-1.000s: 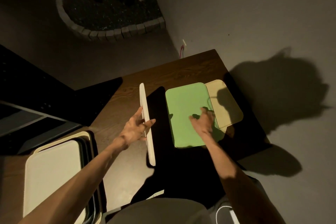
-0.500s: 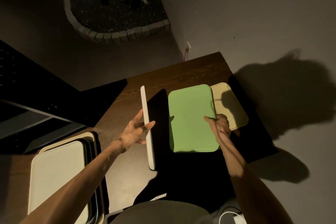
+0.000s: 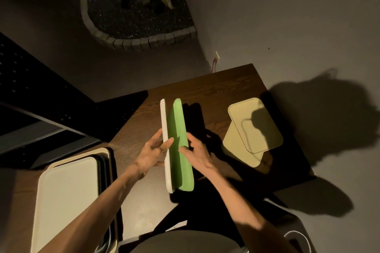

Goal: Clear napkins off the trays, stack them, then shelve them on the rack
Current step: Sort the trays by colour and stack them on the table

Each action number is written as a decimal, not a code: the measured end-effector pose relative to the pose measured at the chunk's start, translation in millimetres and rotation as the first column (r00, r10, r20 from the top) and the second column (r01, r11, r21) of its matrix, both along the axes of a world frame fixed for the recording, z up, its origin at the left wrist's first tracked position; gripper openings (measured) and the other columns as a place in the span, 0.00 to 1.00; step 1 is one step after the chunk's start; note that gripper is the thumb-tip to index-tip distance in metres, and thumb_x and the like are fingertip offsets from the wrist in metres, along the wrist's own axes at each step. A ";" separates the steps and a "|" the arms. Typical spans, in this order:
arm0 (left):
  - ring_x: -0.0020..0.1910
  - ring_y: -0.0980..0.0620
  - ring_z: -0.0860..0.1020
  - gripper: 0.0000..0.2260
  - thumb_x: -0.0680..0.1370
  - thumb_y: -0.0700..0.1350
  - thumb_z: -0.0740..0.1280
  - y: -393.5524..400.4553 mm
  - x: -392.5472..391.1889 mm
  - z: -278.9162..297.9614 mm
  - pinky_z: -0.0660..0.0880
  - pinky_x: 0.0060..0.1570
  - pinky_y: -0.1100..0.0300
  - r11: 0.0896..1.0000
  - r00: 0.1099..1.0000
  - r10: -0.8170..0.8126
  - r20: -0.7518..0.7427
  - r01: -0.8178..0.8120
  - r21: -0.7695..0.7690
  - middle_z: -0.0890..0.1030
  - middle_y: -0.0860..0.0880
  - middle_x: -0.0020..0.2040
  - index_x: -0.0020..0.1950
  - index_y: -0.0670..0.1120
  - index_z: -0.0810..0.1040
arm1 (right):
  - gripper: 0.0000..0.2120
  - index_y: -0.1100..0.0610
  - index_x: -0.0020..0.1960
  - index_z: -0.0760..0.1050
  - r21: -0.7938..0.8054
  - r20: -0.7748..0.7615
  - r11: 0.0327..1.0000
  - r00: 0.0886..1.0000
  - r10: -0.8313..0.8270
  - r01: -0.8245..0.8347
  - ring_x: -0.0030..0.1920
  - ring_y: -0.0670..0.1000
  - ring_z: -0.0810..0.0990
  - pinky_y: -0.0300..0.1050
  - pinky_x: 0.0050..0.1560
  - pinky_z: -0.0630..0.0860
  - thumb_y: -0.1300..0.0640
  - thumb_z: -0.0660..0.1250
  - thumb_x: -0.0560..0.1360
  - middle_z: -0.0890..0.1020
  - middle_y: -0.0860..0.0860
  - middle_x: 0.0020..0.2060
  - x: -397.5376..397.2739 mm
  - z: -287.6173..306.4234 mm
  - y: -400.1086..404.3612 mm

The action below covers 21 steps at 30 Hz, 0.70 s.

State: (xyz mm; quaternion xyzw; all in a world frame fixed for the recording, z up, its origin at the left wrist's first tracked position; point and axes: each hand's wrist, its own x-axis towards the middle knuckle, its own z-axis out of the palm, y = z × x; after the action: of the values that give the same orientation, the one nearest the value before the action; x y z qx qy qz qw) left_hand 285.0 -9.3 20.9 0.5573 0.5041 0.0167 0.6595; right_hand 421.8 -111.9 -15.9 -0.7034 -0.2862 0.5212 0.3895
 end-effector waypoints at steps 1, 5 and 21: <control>0.54 0.58 0.77 0.29 0.77 0.52 0.67 -0.3 -2.8 0.2 0.81 0.40 0.56 1.000 1.000 0.015 -0.002 -0.015 -0.009 0.75 0.52 0.66 0.76 0.60 0.59 | 0.23 0.48 0.74 0.66 0.014 0.003 0.999 0.999 0.035 -0.035 0.53 0.38 0.74 0.27 0.45 0.69 0.56 0.63 0.80 0.76 0.42 0.58 -7.5 3.0 3.0; 0.54 0.55 0.77 0.17 0.79 0.54 0.64 -4.4 -14.5 1.8 0.78 0.41 0.54 0.997 0.998 0.065 -0.006 -0.065 -0.048 0.79 0.59 0.55 0.65 0.70 0.65 | 0.25 0.42 0.75 0.64 -0.002 -0.068 0.998 0.996 0.062 -0.062 0.60 0.43 0.74 0.34 0.50 0.71 0.41 0.62 0.79 0.76 0.44 0.65 -31.6 -6.3 13.8; 0.52 0.41 0.81 0.16 0.76 0.31 0.59 -15.1 -95.9 -48.2 0.80 0.47 0.53 0.908 0.899 0.418 -0.129 -0.416 0.040 0.81 0.39 0.55 0.62 0.41 0.73 | 0.22 0.50 0.74 0.68 -0.156 -0.090 0.953 0.965 0.248 -0.259 0.74 0.50 0.66 0.44 0.69 0.63 0.47 0.61 0.81 0.69 0.48 0.74 -58.9 -28.0 13.4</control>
State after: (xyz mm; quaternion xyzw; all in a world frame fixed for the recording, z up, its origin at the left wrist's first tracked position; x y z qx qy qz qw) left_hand 189.0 -24.5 -27.3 0.4401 0.6549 0.1228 0.6020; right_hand 363.0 -98.4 -43.9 -0.6723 -0.3157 0.6132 0.2690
